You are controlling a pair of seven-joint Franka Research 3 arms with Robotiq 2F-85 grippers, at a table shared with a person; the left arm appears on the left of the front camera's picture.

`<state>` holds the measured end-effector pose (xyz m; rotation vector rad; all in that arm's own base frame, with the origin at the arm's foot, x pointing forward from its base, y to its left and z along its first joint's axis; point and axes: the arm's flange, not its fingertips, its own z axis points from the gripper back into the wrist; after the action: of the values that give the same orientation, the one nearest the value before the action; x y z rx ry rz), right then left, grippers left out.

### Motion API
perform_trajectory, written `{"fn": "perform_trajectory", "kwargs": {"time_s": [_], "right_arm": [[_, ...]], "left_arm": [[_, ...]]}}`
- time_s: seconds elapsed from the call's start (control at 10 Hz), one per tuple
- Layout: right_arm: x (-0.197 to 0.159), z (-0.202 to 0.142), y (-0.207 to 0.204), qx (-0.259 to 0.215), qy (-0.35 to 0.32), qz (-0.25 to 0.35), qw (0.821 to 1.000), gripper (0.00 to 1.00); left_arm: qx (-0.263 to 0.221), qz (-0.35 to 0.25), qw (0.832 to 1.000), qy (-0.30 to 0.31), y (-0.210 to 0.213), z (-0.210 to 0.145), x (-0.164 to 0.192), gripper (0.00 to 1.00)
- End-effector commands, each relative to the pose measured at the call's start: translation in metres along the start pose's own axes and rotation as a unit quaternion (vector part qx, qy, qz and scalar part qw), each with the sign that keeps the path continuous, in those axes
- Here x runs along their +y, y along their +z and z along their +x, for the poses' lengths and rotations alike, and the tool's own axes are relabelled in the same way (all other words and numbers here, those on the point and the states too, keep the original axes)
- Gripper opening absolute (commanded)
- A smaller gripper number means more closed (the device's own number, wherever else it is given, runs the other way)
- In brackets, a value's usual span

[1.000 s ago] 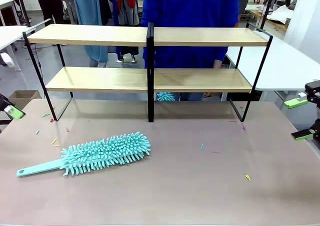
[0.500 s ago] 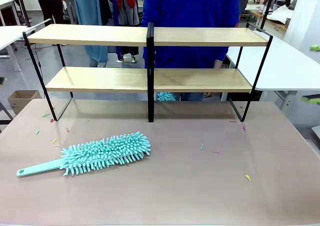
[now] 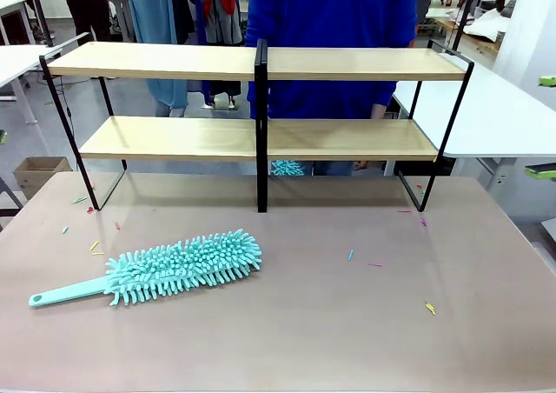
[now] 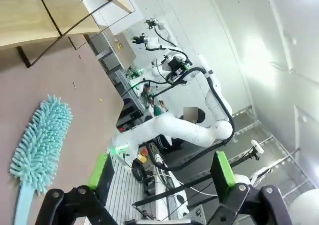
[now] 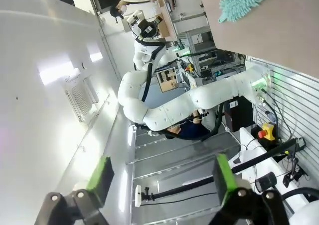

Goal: Clean the shelves.
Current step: Place the Duster on the table.

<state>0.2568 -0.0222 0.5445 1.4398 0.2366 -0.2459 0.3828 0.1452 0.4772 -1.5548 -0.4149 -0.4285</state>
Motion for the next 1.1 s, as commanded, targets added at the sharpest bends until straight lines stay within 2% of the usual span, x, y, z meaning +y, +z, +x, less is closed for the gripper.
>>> {"fn": "perform_trajectory", "kwargs": {"time_s": [0.0, 1.0], "right_arm": [[0.0011, 0.0008, 0.0009, 0.004, 0.009, 0.004, 1.0, 1.0], [0.0011, 0.0008, 0.0009, 0.004, 0.009, 0.004, 1.0, 1.0]], "left_arm": [[0.006, 0.001, 1.0, -0.012, 0.0011, -0.0026, -0.0012, 1.0], [0.006, 0.001, 1.0, -0.012, 0.0011, -0.0026, -0.0012, 1.0]]}}
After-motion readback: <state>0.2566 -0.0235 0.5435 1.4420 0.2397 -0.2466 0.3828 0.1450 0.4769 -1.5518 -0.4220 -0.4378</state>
